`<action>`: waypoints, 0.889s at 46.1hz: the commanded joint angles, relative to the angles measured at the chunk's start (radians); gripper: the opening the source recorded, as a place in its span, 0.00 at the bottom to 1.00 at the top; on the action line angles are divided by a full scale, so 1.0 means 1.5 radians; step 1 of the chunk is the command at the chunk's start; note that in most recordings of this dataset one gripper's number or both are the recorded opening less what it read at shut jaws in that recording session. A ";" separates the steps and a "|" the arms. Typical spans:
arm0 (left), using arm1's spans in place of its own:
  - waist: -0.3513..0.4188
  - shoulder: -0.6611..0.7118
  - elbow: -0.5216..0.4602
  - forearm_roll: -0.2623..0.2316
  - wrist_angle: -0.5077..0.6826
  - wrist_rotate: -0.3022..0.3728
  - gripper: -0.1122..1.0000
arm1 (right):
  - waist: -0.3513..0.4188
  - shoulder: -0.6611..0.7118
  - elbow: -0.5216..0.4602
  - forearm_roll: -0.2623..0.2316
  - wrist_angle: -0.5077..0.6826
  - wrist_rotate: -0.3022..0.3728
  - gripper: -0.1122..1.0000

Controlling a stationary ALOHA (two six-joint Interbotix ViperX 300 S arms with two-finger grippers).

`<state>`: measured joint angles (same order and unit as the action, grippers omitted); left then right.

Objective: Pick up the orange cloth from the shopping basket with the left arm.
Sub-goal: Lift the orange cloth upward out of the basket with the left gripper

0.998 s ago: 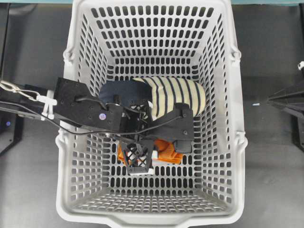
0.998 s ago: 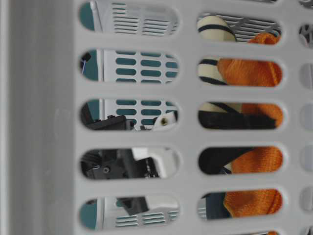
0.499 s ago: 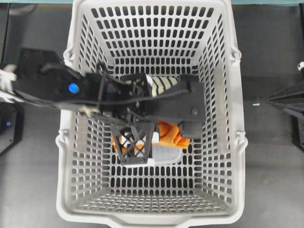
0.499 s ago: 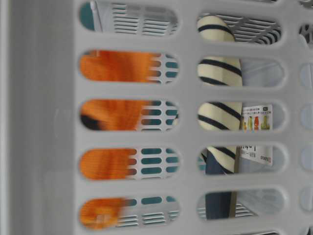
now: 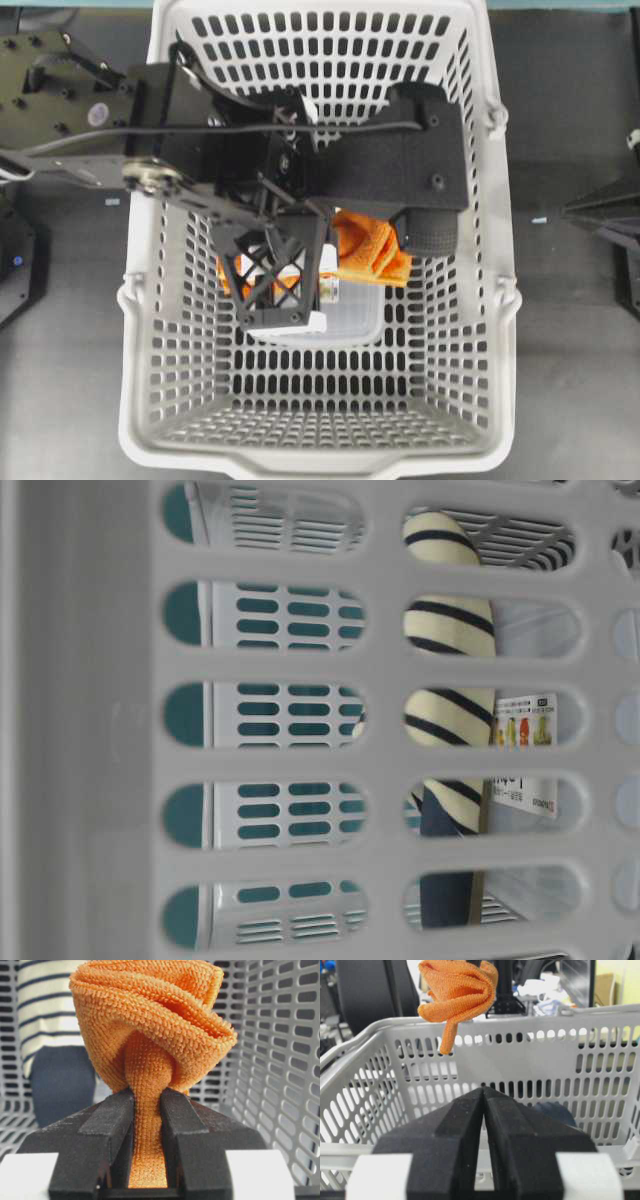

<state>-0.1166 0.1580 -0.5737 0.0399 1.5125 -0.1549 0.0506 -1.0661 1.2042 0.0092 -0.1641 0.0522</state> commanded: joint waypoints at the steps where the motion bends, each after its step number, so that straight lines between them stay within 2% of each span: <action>1: 0.003 -0.010 -0.016 0.003 0.003 -0.001 0.22 | 0.001 0.005 -0.005 0.003 -0.008 0.001 0.09; 41: 0.005 0.002 -0.014 0.003 0.004 -0.001 0.22 | 0.001 0.003 -0.005 0.003 -0.008 0.001 0.09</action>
<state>-0.1089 0.1749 -0.5752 0.0399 1.5202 -0.1549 0.0491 -1.0661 1.2042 0.0107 -0.1657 0.0522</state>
